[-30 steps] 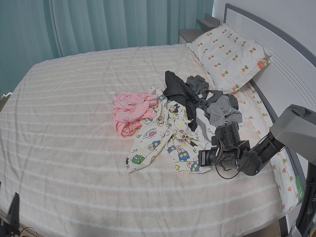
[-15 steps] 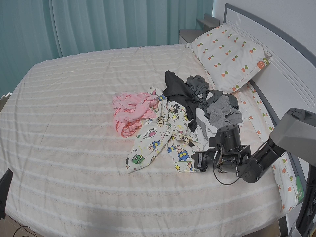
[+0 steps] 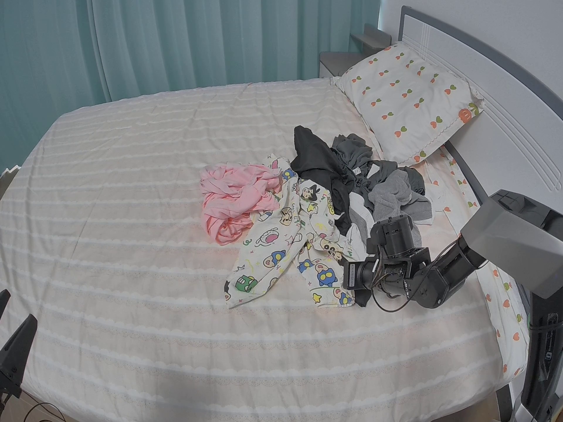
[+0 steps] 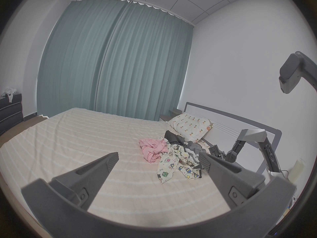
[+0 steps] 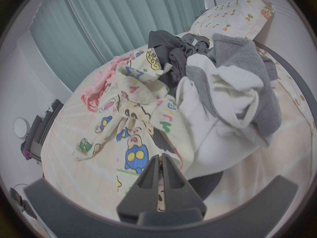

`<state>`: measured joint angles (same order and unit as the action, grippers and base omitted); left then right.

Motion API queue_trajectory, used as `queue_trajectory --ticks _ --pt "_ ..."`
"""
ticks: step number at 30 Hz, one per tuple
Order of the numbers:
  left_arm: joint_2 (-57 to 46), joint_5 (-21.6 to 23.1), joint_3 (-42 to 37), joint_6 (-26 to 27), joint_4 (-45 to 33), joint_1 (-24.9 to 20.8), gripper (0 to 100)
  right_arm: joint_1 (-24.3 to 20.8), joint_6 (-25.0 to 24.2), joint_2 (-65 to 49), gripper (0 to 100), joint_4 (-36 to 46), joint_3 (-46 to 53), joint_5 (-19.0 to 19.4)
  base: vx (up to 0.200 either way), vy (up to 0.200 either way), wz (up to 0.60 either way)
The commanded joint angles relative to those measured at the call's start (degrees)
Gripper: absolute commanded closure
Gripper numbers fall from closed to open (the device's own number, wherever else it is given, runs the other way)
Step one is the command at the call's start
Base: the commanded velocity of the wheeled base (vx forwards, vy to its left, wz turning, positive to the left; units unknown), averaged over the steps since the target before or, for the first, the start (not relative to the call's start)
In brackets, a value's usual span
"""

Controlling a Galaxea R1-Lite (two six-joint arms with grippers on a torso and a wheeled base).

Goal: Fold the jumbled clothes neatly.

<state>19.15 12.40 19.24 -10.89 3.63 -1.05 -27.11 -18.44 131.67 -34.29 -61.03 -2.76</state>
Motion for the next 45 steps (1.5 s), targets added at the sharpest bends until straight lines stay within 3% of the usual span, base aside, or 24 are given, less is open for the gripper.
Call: queue_trajectory --ticks 1,2,7,13,14,17,25,30,37,38,43,45 --pt "0.0 0.2 -0.7 0.0 0.0 -0.2 0 0.1 1.0 -2.1 100 0.1 3.1 -0.1 0.000 0.000 0.00" --pt "0.4 0.5 -0.7 0.0 0.0 -0.3 0 0.1 1.1 -2.5 0 0.1 3.5 -0.1 0.000 0.000 0.00" --pt "12.2 4.9 0.7 -0.1 1.7 -0.8 0 0.3 1.0 -3.3 0 -0.1 3.8 -1.3 0.000 0.000 0.00" --pt "24.5 5.2 1.0 -0.4 6.0 -2.2 0 1.0 1.0 -2.8 0 -0.2 2.1 -2.3 0.000 0.000 0.00" --pt "30.9 5.1 0.7 -0.6 8.9 -5.1 0 0.9 1.0 -1.7 0 0.1 -0.1 -2.5 0.000 0.000 0.00" --pt "36.8 5.0 0.6 -0.7 12.3 -8.1 0 0.3 1.1 0.2 0 0.5 -2.8 -2.7 0.000 0.000 0.00" --pt "42.6 4.7 0.6 -2.4 16.5 -9.8 0 -1.0 1.4 5.5 0 5.6 -12.9 -3.0 0.000 0.000 0.00" --pt "46.7 4.7 0.5 -4.8 19.9 -9.7 0 -2.9 2.5 8.7 0 9.9 -19.1 -6.7 0.000 0.000 0.00" --pt "47.8 4.7 0.3 -5.6 21.9 -9.8 0 -2.9 4.7 11.0 0 10.7 -22.0 -7.0 0.000 0.000 0.00" --pt "47.8 4.7 0.3 -5.6 21.9 -9.8 0 -2.9 4.8 11.0 100 10.6 -22.0 -7.0 0.000 0.000 0.00" --pt "49.1 4.8 0.5 -5.5 22.1 -9.9 0 -3.3 4.5 9.9 100 10.3 -20.8 -6.1 0.000 0.000 0.00" --pt "51.2 4.7 0.5 -5.3 22.7 -10.8 0 -3.4 4.0 8.6 100 9.9 -19.7 -4.1 0.000 0.000 0.00"
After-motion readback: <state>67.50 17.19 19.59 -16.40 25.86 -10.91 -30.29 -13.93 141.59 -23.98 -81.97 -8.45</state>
